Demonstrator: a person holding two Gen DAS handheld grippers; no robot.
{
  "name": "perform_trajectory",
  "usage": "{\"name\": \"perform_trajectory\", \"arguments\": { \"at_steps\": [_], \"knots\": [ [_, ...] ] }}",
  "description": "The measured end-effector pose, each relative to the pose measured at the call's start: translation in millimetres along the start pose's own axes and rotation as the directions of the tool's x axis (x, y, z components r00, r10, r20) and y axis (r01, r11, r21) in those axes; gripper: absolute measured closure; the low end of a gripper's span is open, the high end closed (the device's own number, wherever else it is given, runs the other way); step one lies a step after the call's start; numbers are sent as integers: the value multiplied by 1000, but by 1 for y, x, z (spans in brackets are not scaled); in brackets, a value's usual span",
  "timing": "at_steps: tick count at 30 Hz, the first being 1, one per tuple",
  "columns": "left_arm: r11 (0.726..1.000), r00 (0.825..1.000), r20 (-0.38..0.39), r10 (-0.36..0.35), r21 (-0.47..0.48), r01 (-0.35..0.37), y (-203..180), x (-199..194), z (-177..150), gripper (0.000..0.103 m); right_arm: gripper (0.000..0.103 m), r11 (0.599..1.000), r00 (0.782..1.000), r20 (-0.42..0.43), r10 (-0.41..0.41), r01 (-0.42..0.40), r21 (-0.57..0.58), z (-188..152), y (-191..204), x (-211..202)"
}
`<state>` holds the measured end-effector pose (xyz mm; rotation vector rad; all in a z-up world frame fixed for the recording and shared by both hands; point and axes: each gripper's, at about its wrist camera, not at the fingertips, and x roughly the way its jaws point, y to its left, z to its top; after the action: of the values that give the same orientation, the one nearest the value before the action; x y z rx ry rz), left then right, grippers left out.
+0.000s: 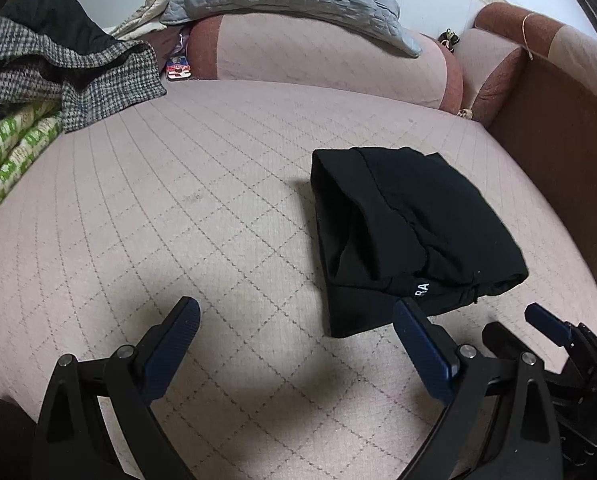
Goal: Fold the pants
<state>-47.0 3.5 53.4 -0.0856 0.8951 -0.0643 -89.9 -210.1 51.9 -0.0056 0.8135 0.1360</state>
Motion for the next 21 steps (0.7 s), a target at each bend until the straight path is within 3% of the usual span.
{"name": "perform_trajectory", "arguments": {
  "at_steps": [8, 12, 17, 21],
  "knots": [
    [971, 980, -14, -198, -142, 194, 28, 1, 28, 6, 24, 1000, 995, 96, -27, 27, -5, 21, -30, -44],
    [944, 951, -84, -299, -169, 282, 22, 27, 54, 6, 23, 995, 993, 101, 53, -61, 79, 62, -61, -42],
    [942, 928, -176, -328, -130, 308, 6, 77, 79, 6, 23, 971, 986, 5, 169, -167, 171, 112, -87, 24],
    [922, 889, -255, -380, -186, 340, 4, 123, 87, 6, 23, 942, 966, -81, 245, -218, 256, 134, -99, 90]
  ]
}}
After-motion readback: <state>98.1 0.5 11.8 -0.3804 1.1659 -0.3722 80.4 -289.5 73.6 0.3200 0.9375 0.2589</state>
